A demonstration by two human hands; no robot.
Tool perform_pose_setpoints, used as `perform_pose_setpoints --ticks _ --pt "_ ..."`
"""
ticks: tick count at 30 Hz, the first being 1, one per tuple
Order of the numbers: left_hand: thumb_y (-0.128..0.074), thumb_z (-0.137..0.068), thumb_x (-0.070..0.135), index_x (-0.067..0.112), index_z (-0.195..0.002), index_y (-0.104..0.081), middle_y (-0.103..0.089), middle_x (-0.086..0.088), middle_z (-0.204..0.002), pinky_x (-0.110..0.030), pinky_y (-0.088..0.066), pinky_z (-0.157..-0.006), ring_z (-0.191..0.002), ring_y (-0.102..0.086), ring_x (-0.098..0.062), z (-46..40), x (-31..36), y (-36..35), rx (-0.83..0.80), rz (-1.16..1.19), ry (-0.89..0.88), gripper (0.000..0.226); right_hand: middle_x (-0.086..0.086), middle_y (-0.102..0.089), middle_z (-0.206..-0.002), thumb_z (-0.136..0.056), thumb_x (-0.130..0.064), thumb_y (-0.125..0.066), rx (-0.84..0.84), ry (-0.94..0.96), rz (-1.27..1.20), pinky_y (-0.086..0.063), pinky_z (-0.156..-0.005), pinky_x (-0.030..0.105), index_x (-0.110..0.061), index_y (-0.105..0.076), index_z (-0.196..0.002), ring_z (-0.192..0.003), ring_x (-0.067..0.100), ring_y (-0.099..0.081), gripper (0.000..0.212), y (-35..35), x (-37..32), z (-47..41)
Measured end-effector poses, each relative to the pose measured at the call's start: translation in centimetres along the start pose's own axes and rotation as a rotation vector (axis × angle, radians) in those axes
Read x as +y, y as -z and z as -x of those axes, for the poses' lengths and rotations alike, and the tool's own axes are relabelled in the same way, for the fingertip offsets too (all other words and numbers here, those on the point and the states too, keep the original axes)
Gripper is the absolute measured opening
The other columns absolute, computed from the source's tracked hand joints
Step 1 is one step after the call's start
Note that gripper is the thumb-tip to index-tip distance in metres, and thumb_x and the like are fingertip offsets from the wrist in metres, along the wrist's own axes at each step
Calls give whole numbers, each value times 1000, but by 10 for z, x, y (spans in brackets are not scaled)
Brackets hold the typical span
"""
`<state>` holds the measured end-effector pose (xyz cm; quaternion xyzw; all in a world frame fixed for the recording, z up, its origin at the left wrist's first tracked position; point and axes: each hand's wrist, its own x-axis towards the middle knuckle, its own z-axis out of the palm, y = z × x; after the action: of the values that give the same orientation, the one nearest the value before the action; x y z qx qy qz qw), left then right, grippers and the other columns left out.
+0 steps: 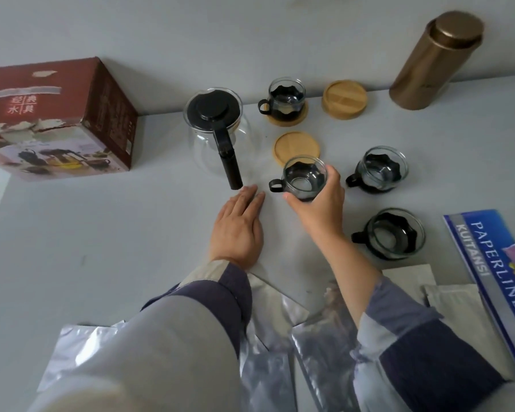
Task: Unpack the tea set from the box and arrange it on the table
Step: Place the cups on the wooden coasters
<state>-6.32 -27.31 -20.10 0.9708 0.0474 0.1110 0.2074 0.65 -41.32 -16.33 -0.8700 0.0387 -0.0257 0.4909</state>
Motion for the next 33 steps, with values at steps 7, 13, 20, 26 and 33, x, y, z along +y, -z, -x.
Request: perform_pose_setpoints --ticks 7,13,20,26,33 --pt "-30 -93 23 14 -145 -41 -37 -5 -152 -36 -20 -116 -142 -31 -21 4 1 1 -50 -107 -20 54 5 -59 -125 -57 -25 -86 28 -35 -14 -44 -102 42 -9 -46 -128 -117 25 -55 82 -4 2 -6" --pt "-25 -94 34 16 -148 -36 -30 -1 -155 -33 -14 -118 -145 -24 -16 3 3 3 -74 -130 -2 57 2 -60 -121 -59 -31 -85 8 -57 -58 -49 -94 33 -14 -46 -126 -112 21 -57 80 -2 -18 -27" --pt "-25 -94 38 19 -149 -33 -26 1 -157 -28 -8 -119 -146 -21 -13 2 5 7 -97 -124 14 59 6 -54 -125 -62 -31 -85 -1 -26 15 -40 -96 31 -15 -43 -132 -124 26 -41 82 -10 -36 -65" --pt "-25 -94 38 21 -150 -29 -23 2 -158 -28 -7 -120 -147 -18 -12 2 3 6 -113 -133 13 59 8 -54 -125 -62 -34 -84 -19 -42 99 -41 -98 36 -15 -42 -133 -125 29 -38 85 -14 -31 -75" --pt "-24 -95 39 20 -150 -31 -26 2 -157 -30 -9 -120 -146 -20 -13 2 3 7 -109 -130 8 59 8 -45 -140 -62 -39 -85 -70 -64 156 -36 -106 41 -14 -31 -142 -131 31 -33 99 -11 -29 -70"
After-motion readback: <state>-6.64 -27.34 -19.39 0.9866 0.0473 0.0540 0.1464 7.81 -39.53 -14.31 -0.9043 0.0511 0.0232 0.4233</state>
